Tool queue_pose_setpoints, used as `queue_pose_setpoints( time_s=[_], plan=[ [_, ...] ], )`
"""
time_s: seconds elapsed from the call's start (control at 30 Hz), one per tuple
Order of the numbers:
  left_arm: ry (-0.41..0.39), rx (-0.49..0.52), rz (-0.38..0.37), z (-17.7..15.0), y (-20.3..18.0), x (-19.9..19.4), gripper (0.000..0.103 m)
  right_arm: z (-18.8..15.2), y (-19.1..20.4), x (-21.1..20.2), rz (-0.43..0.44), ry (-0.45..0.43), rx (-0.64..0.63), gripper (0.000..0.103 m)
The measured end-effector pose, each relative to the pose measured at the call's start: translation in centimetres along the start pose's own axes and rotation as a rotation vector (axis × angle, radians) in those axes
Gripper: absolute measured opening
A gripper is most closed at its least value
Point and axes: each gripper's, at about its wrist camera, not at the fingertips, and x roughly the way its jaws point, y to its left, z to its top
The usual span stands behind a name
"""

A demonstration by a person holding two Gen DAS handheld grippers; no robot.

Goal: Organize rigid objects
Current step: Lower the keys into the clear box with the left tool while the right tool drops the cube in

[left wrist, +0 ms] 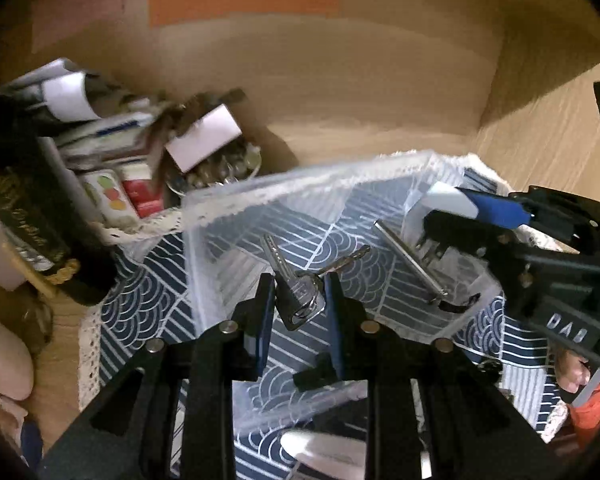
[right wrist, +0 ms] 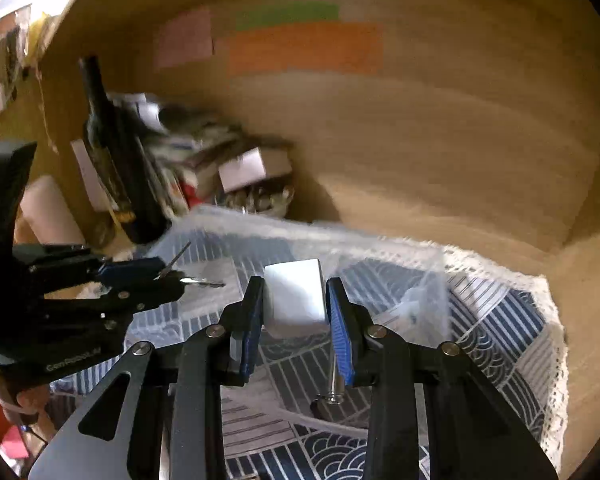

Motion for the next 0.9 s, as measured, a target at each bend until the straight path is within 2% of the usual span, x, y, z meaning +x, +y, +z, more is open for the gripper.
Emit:
queue_pose_setpoints(
  time_s=[0.17,0.27,0.4,0.53,0.63,0.7,0.73,0.9],
  plan=[
    [0.044,0.015,0.007,0.2,-0.2,2.2,0.024,-0.5,0.0,2.8,0.0,0.084,-0.014,0.029],
    [0.038,0.042,0.055,0.0,-0.8,2.7,0.022,-0.9,0.1,4.0,-0.011,0.121,-0.025,0.029],
    [0.045,0.048,0.044,0.1,-1.3,3.1,0.022,-1.1,-0.1,4.7,-0.016,0.152,-0.013,0.029],
    [0.04,0.044,0.045,0.3,-1.3,2.8,0.023,-0.9,-0.5,4.2,-0.029,0.142,-0.007,0.029],
    [0.031,0.039,0.03,0.2,-1.3,1.8,0.033,-0.8,-0.9,2.8,-0.02,0.116,0.009,0.03],
    [0.007,0.031,0.028,0.2,-1.3,0.5,0.045,-0.7,-1.0,1.7,-0.029,0.09,0.011,0.035],
    [-0.007,0.029,0.03,0.1,-1.4,-0.1,0.048,-0.7,-1.0,0.9,-0.035,0.072,0.011,0.036],
    [-0.087,0.037,0.051,-1.1,-2.4,-4.2,0.081,-1.5,-0.9,-2.6,-0.043,0.003,0.024,0.045]
  ],
)
